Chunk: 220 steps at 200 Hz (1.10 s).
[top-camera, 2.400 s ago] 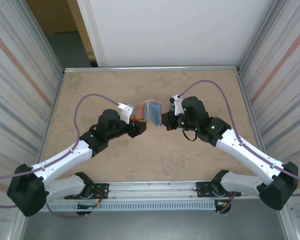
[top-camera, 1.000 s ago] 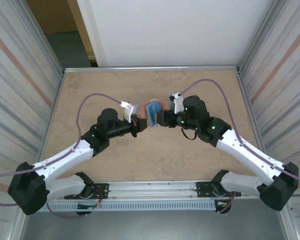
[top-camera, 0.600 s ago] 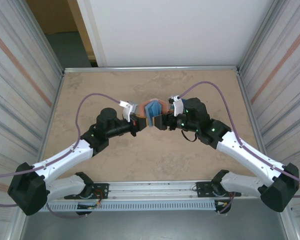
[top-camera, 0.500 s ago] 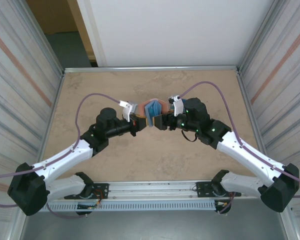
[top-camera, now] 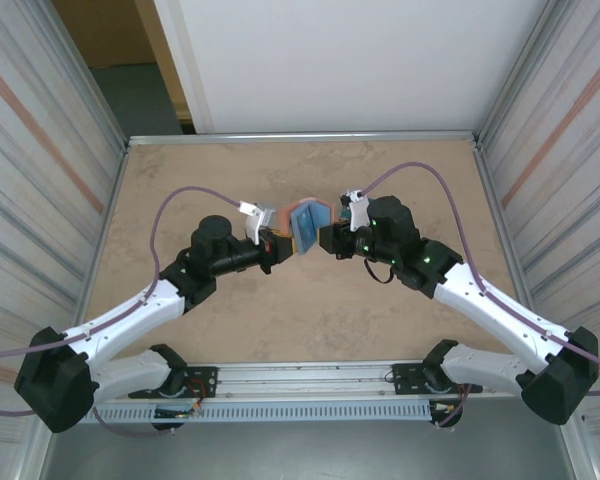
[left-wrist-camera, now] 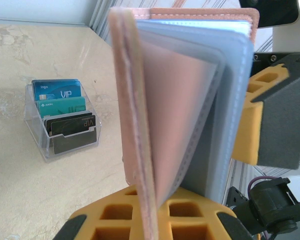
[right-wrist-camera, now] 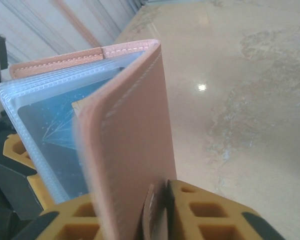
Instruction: Take the credit cards out of the card holder
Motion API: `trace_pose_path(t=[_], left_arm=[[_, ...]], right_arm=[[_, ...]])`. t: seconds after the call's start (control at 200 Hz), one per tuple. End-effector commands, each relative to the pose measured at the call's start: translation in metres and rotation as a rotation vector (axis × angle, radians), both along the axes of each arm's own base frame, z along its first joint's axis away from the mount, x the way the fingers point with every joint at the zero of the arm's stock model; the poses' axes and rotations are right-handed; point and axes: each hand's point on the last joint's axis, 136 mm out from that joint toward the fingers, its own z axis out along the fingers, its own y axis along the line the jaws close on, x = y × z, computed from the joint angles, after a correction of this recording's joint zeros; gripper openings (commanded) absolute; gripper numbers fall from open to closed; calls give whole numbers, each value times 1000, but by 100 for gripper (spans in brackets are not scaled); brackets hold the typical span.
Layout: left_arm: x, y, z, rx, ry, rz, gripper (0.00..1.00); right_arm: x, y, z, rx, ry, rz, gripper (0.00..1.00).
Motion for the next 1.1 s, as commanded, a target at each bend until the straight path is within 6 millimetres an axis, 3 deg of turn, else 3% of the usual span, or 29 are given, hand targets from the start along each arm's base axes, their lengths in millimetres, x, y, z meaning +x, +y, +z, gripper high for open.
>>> trace_pose_path(t=[0.0,0.16,0.256,0.321,0.516,0.586,0.847,1.097], left_arm=[[-4,3,14,-44,-37,-13,1],[-1,6,12,-46,-24,0,13],[0,5,11,-52,-15,0,15],[-2,3,12,-61,-15,-20,23],[-4,-1,17,-82,-10,-48,62],[-2,0,19,-91,-10,-36,69],[-1,0,22,-110,-5,-30,84],[2,-3,16,-101,15,-37,83]], right_arm=[[-3,-8,5,5,-22,-22,18],[-6,-13,11,24,-34,-31,6],[-7,-14,11,30,-28,-27,0],[-7,-13,12,34,-27,-28,0],[-4,-18,12,30,-27,-54,0],[-3,-20,12,27,-24,-69,0],[-2,-23,11,27,-10,-85,0],[-2,-21,15,45,-11,-80,0]])
